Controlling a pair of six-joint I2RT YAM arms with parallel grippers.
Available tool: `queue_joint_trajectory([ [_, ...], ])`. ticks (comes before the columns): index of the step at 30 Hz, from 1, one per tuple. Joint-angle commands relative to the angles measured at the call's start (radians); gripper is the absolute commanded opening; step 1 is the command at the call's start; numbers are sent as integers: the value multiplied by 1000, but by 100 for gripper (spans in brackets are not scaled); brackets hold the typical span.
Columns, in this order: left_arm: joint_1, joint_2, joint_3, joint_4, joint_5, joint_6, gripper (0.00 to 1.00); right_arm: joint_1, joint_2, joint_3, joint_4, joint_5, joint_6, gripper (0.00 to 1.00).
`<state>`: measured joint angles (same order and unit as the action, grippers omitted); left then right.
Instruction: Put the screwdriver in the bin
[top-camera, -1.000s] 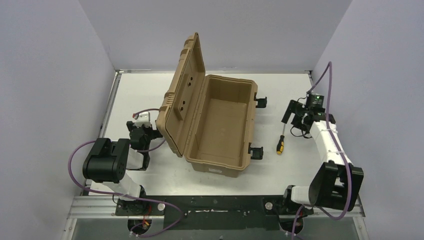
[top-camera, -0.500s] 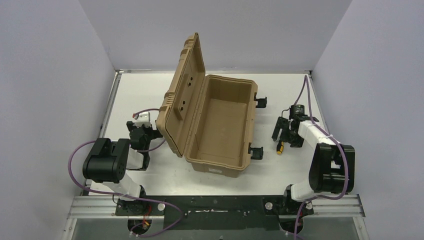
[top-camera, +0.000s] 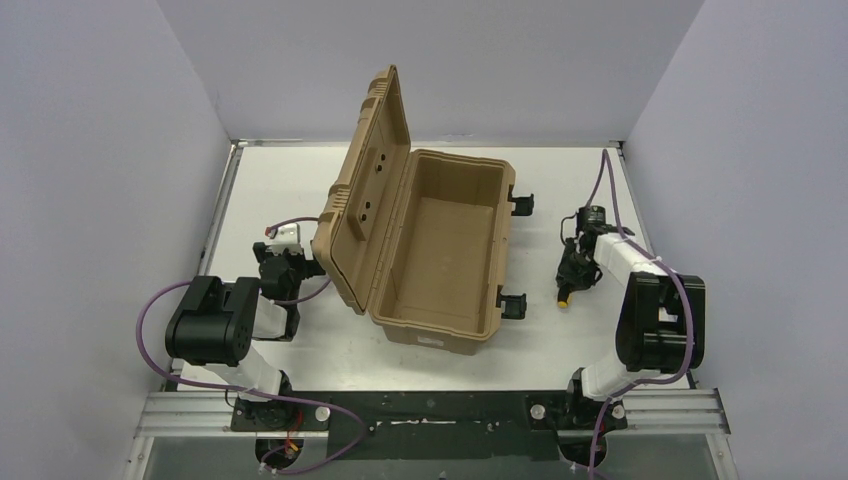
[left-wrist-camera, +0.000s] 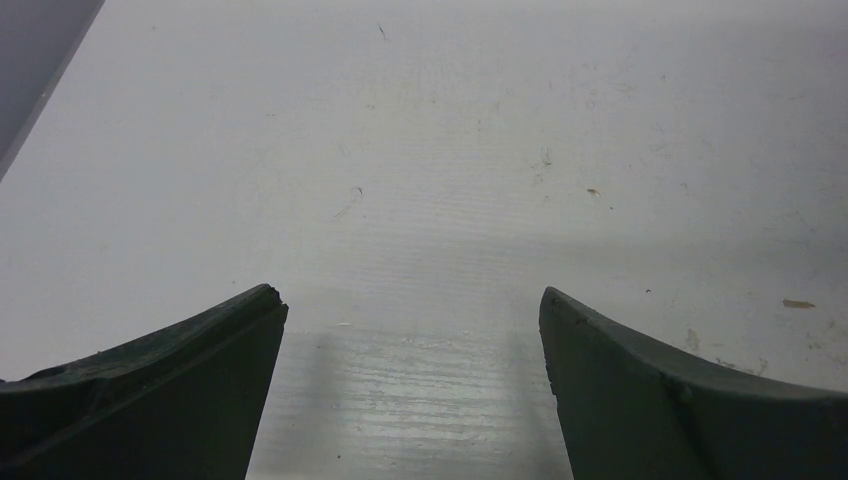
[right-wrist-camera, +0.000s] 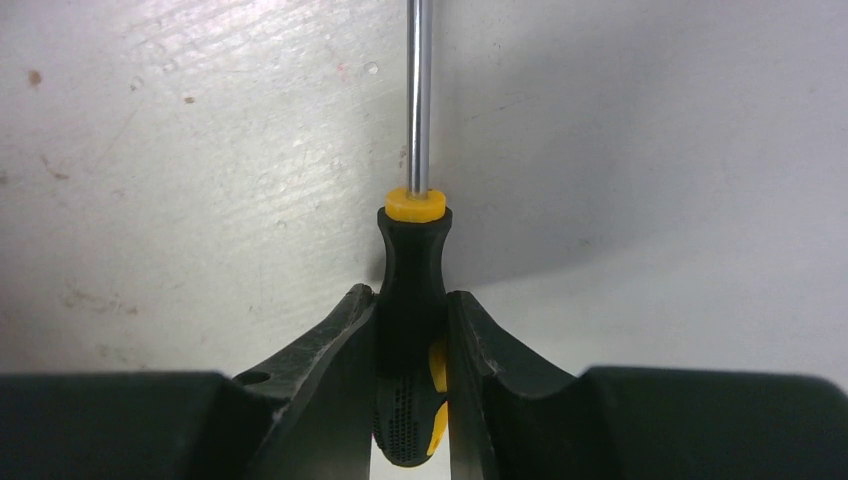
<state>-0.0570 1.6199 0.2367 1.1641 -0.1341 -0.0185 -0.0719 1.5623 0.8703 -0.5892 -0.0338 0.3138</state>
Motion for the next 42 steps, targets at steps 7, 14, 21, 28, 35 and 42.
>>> queue_joint_trajectory([
  [7,3,-8,16,49,4,-7,97,13,-151,476,-368,-20,-29,0],
  [14,2,-8,15,50,5,-7,97,245,-128,799,-442,-18,146,0],
  [21,2,-8,16,51,5,-6,97,601,-12,806,-306,83,283,0],
  [28,2,-9,16,51,5,-7,97,727,166,669,-125,67,312,0],
  [35,2,-9,15,49,5,-7,97,762,332,587,-31,53,326,0],
  [42,2,-9,15,49,5,-7,97,775,375,484,42,78,372,0],
])
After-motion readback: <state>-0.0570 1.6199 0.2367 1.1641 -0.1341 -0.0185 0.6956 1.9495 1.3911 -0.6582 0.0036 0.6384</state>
